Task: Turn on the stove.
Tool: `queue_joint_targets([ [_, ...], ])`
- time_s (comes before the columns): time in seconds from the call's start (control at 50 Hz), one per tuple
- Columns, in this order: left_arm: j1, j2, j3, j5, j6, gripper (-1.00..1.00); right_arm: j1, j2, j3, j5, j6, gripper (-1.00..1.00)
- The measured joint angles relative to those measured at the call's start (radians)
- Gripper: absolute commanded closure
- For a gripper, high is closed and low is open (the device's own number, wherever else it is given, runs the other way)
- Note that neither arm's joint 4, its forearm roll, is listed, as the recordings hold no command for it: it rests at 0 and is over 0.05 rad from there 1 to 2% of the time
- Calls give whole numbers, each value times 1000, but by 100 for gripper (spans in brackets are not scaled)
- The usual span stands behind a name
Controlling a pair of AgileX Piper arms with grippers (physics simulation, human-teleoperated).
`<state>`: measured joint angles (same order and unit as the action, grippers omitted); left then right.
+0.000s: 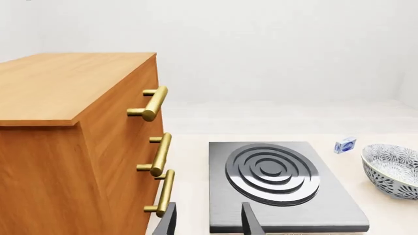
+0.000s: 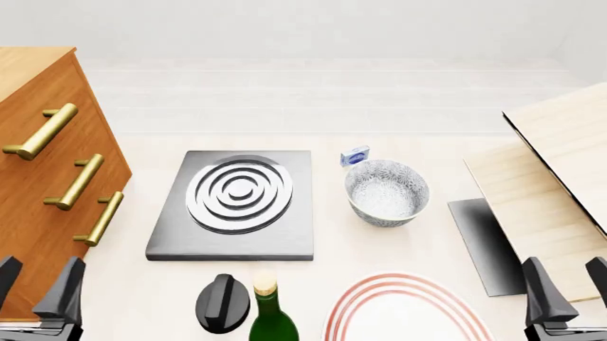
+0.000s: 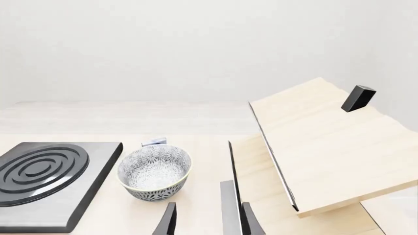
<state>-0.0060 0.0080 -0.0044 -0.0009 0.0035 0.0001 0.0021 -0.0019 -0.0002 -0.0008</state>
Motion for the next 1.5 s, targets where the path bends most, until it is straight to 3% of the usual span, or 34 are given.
queue_joint_targets([
  [0.2,-39,147,-30,-77,69,-100,0,5,-2,-3,-1,-100],
  [0.4,-72,314,-123,-94,102,-100,0,7,-2,-5,-2,-100],
  [0.9,-194,617,-361,51,122,-100,0,10,-3,-7,-2,-100],
  [1.32,-306,806,-562,206,103,-100,0,13,-3,-10,-2,-100],
  [1.5,-349,888,-646,287,59,-100,0,15,-3,-12,-2,-100],
])
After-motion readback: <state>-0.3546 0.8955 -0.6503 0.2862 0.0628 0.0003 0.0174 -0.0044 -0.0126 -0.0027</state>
